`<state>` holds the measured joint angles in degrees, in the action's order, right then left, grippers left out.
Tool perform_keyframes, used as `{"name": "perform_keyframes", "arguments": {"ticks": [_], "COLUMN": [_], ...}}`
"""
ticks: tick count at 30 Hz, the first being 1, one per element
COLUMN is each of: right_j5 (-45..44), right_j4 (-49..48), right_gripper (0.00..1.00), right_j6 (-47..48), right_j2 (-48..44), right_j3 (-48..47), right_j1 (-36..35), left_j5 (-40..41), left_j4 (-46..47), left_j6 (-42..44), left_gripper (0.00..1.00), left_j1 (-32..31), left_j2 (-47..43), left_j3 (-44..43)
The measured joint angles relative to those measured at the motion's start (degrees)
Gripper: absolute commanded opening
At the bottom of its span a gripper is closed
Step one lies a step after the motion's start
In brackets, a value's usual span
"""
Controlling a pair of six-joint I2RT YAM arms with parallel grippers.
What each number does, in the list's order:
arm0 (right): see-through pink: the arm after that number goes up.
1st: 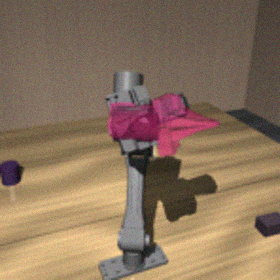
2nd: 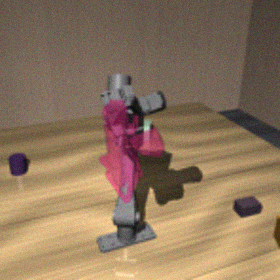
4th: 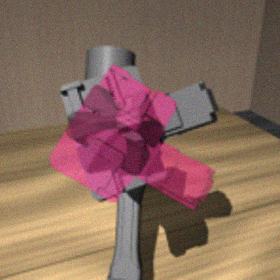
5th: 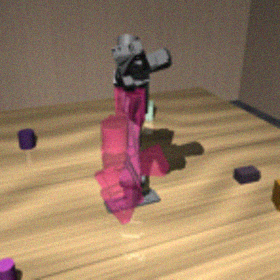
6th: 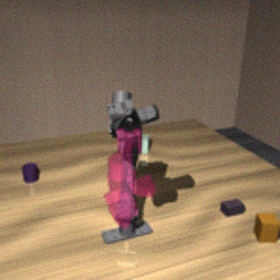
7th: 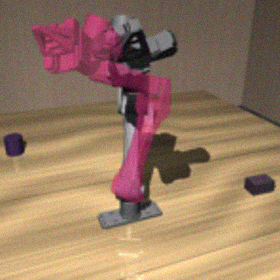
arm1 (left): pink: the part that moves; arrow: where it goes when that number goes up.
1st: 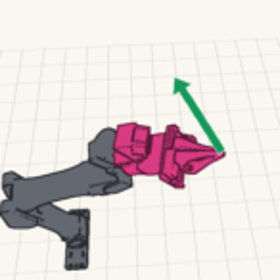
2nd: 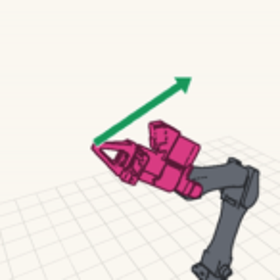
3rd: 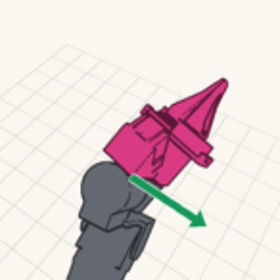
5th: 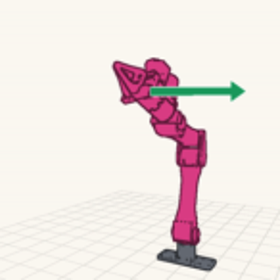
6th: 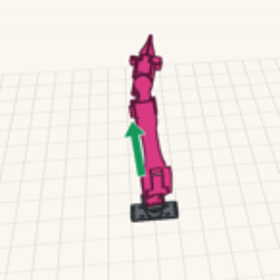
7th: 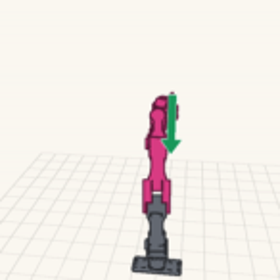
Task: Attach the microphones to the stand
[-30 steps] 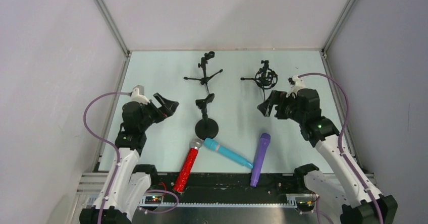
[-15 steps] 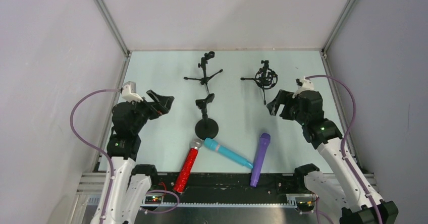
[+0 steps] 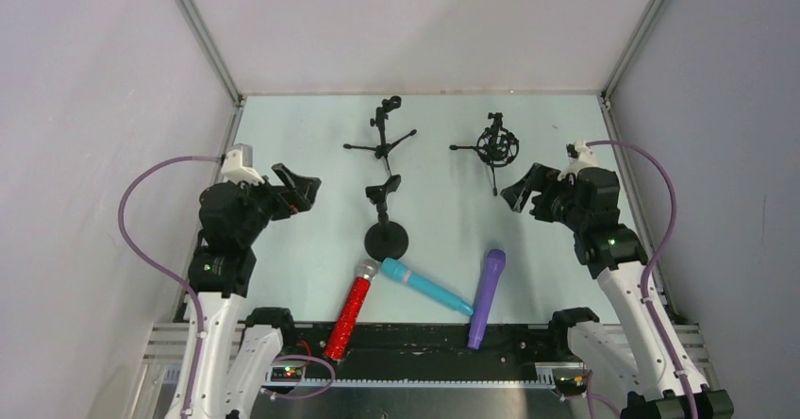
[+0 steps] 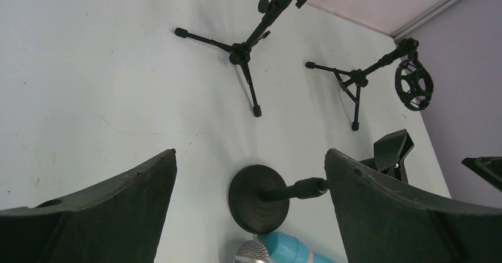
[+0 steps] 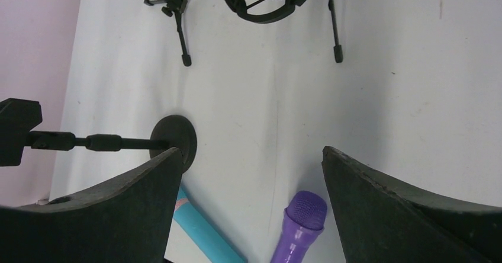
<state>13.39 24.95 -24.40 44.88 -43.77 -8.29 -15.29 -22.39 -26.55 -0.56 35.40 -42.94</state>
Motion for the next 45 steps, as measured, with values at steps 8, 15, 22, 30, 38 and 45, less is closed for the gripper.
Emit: {"name": "perform_keyframes", "arguments": {"ticks": [8, 15, 22, 30, 38, 45], "right_j5": [2.1, 0.3, -3.7, -4.4, -4.9, -3.9], "right_j4": [-0.6, -1.0, 0.0, 0.4, 0.0, -0.3], "right_gripper": [0.98, 1.00, 1.00, 0.99, 0.99, 0.99], "right_j6": [-0.1, 0.4, 1.7, 2.2, 2.1, 0.7], "right_j2": [2.6, 3.9, 4.8, 5.5, 5.3, 2.0], "right_j3": [0.0, 0.0, 0.0, 0.0, 0.0, 0.0], "right_j1": [-2.9, -11.2, -18.0, -19.8, -20.1, -20.1], "left_j5": [1.6, 3.6, 5.2, 6.4, 7.6, 7.6], "left_j4": [-5.4, -8.3, -8.6, -8.7, -8.7, -8.7], "left_j6": [5.2, 6.7, 6.4, 5.6, 5.6, 5.5], "left_gripper": [0.98, 0.98, 0.98, 0.98, 0.98, 0.98], "left_j1": [0.0, 0.0, 0.0, 0.0, 0.0, 0.0], "left_j2": [2.5, 3.1, 2.3, 1.7, 0.9, 0.9], "left_j3": [-2.0, -2.0, -2.0, -1.1, -0.9, -0.9]}}
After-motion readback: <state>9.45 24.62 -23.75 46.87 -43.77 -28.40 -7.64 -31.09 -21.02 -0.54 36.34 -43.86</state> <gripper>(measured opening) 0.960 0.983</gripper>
